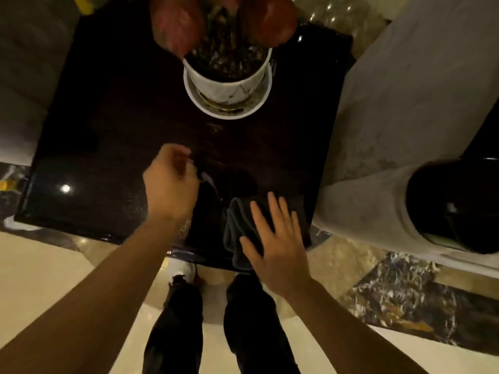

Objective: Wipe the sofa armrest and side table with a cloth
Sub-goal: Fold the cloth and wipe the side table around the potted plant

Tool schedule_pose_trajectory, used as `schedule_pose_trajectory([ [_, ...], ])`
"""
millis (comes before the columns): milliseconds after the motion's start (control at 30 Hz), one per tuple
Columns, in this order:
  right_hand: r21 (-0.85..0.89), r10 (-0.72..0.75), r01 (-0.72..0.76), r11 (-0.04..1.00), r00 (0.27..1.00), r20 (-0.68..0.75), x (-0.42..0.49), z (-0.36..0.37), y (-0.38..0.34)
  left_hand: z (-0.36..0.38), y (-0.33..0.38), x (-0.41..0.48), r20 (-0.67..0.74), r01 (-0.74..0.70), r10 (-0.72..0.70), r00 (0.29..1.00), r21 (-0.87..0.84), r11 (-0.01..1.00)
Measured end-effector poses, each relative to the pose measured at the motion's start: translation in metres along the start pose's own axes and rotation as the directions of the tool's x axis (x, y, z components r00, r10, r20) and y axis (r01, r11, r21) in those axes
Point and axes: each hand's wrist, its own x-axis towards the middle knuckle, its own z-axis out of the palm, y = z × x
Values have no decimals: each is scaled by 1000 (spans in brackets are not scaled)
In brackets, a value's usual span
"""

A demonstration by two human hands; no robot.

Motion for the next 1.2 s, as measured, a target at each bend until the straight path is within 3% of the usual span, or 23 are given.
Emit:
schedule_pose_trajectory([
  [67,-138,-28,32,990,999,28,27,21,6,2,2,39,-14,74,-76,997,-134,988],
  [167,-244,-20,3,970,997,-69,106,14,28,10,7,97,15,234,-238,971,-252,939],
  [233,-227,91,-112,967,991,-101,156,-5,39,18,15,123,143,328,-297,944,-311,892],
  [300,-176,230,-248,953,966,-115,171,-11,33,26,25,135,368,499,-350,862,-485,718],
  [367,-151,301,-323,934,941,-153,148,0,8,25,32,135,511,609,-351,785,-533,587],
  [533,-165,354,-356,920,934,-41,-6,61,-46,24,38,140,551,673,-400,732,-496,548],
  [600,-193,349,-342,920,937,2,-32,68,-48,25,42,146,545,671,-412,730,-456,585],
  [700,-216,278,-267,939,960,21,1,55,-30,28,43,159,484,632,-423,766,-446,633],
  [867,-185,286,-313,931,945,-160,152,4,20,29,46,193,373,572,-437,819,-459,680],
  [1067,-134,342,-361,923,928,-148,301,-56,60,6,37,231,234,540,-505,830,-560,628],
  [1200,-54,449,-470,881,866,-220,313,-49,11,-27,13,238,185,513,-534,825,-640,572],
])
